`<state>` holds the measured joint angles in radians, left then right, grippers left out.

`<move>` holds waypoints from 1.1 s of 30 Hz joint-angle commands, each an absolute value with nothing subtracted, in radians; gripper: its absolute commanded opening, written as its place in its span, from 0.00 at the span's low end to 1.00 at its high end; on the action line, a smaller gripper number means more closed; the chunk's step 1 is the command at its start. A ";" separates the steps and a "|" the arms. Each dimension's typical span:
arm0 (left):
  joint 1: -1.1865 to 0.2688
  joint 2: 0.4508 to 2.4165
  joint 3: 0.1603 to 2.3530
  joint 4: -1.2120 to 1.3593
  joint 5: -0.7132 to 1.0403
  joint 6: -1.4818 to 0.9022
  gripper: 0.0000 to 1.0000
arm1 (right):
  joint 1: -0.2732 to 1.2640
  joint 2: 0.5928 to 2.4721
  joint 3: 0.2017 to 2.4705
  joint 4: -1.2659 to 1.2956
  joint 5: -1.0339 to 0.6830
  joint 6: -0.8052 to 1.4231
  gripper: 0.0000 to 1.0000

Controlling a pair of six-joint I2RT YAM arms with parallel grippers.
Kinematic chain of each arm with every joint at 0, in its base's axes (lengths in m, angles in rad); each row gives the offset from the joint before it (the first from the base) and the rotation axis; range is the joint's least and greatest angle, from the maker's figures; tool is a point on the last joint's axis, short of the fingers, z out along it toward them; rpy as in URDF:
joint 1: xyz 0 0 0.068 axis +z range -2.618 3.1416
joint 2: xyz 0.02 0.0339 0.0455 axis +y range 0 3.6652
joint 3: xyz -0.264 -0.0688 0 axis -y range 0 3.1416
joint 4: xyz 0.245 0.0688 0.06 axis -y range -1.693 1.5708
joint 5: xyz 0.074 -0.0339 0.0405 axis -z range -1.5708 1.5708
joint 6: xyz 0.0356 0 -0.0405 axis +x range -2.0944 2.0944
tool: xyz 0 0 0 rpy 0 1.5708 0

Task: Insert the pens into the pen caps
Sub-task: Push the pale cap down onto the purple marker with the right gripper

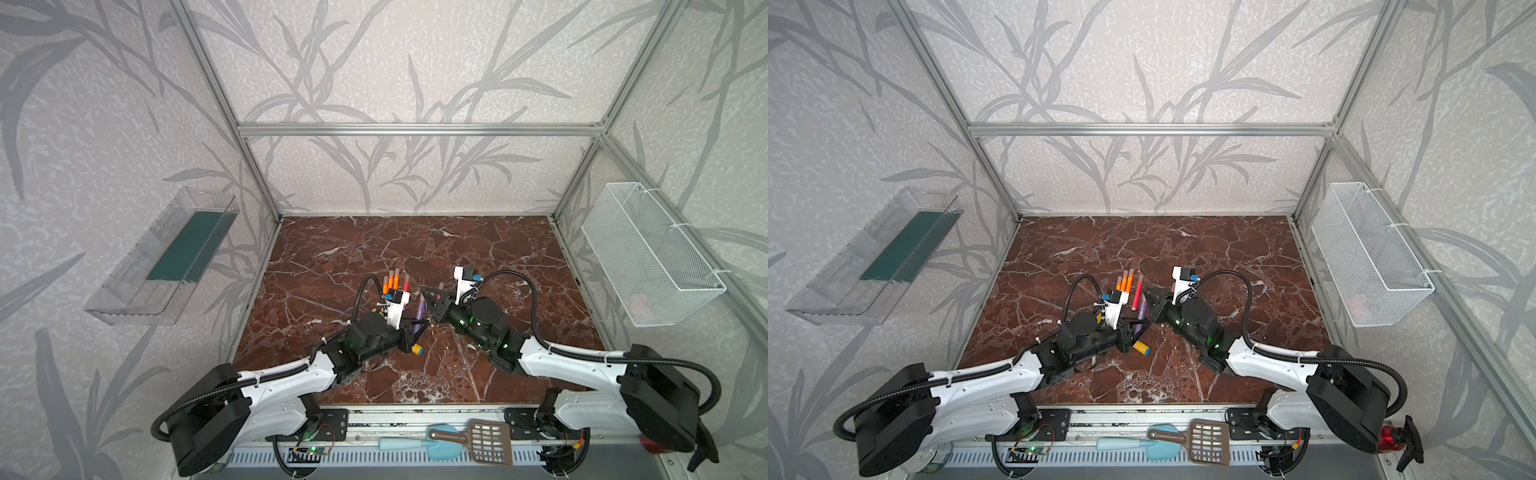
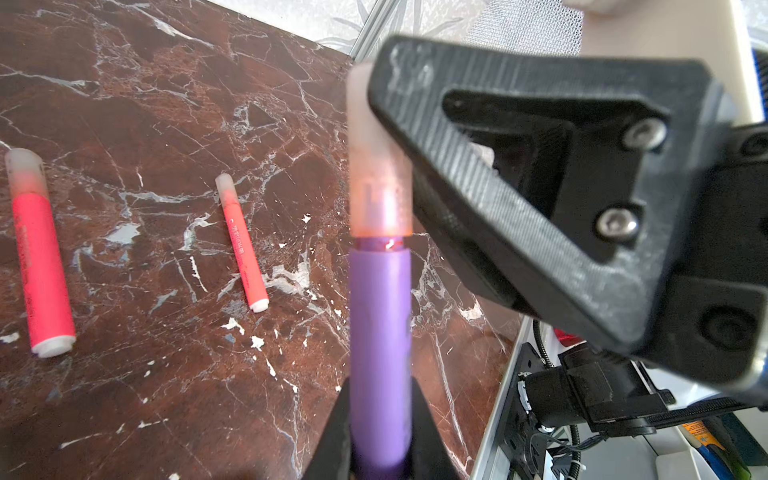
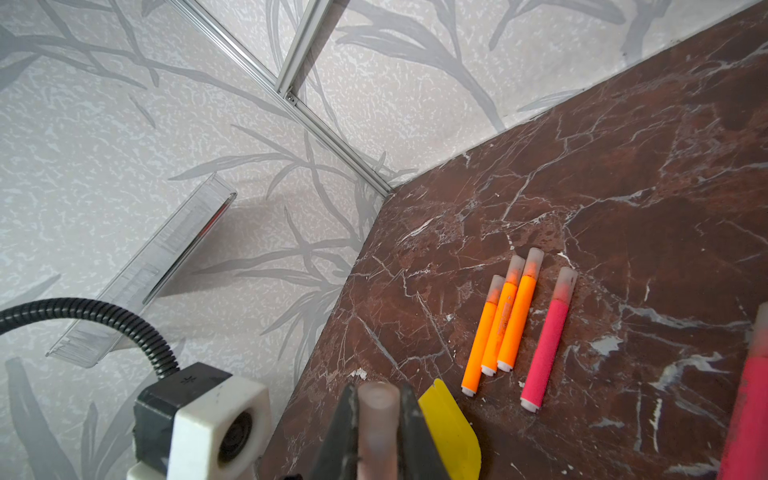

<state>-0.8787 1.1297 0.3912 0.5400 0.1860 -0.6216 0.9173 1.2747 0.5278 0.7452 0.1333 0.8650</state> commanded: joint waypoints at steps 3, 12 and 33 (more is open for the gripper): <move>-0.861 1.073 0.405 0.642 0.161 -0.614 0.00 | 0.961 1.261 0.503 0.681 0.031 0.862 0.16; -0.861 1.037 0.388 0.612 0.137 -0.600 0.00 | 0.962 1.189 0.489 0.583 0.078 0.826 0.26; -0.861 1.077 0.383 0.583 0.183 -0.547 0.00 | 0.869 1.179 0.667 0.526 -0.013 0.747 0.52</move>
<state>-0.8635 1.0676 0.3862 0.5545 0.1513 -0.5697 0.8978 1.1278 0.6163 0.5121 0.0559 0.7479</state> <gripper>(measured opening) 0.164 0.515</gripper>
